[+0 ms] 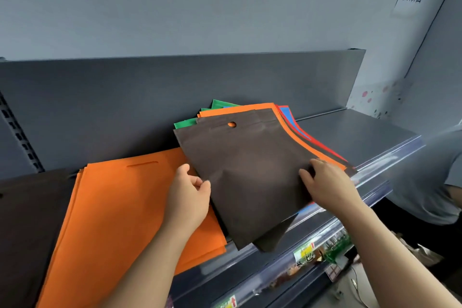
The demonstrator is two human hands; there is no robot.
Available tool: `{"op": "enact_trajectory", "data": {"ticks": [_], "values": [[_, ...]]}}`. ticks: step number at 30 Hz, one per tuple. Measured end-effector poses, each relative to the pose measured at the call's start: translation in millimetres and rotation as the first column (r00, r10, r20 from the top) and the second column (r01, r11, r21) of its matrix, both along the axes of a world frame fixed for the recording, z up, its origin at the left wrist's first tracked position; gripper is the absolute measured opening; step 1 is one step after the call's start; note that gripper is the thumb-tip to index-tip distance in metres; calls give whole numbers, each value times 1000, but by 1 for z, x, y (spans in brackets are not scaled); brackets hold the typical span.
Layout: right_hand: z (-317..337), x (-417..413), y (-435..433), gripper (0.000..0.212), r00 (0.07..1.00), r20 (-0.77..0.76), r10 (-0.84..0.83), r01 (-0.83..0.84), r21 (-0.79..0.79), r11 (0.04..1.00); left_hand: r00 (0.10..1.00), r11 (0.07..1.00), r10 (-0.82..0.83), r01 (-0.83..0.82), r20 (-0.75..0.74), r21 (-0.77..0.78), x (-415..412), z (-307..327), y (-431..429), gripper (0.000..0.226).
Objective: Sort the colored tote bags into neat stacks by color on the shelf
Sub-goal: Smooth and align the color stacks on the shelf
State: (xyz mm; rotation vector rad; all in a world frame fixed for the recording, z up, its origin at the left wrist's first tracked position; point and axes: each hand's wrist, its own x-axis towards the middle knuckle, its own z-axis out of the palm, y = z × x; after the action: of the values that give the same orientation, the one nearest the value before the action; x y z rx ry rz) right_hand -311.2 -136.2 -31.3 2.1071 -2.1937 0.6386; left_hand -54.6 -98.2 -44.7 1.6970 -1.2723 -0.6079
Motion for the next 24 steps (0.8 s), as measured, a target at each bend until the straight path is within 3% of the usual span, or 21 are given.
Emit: {"op": "enact_trajectory", "data": {"ticks": [5,9,16,21,24], "values": [[-8,0,6,25,992,-34,119,-120,-24,993,995,998,34,-28,-94,59,-19,0,12,67],[0,-5,14,23,974,43,224,-222,-40,974,988,993,120,-117,-98,35,-26,2,17,70],[-6,-18,2,36,994,1,110,-110,60,992,979,988,152,-150,-135,21,-30,6,30,72],[-4,-7,4,41,981,56,186,-188,31,982,985,994,108,-103,-137,45,-39,0,38,41],[-3,-4,6,41,994,-33,107,-105,57,993,981,994,106,-106,-164,11,-39,1,42,50]]}}
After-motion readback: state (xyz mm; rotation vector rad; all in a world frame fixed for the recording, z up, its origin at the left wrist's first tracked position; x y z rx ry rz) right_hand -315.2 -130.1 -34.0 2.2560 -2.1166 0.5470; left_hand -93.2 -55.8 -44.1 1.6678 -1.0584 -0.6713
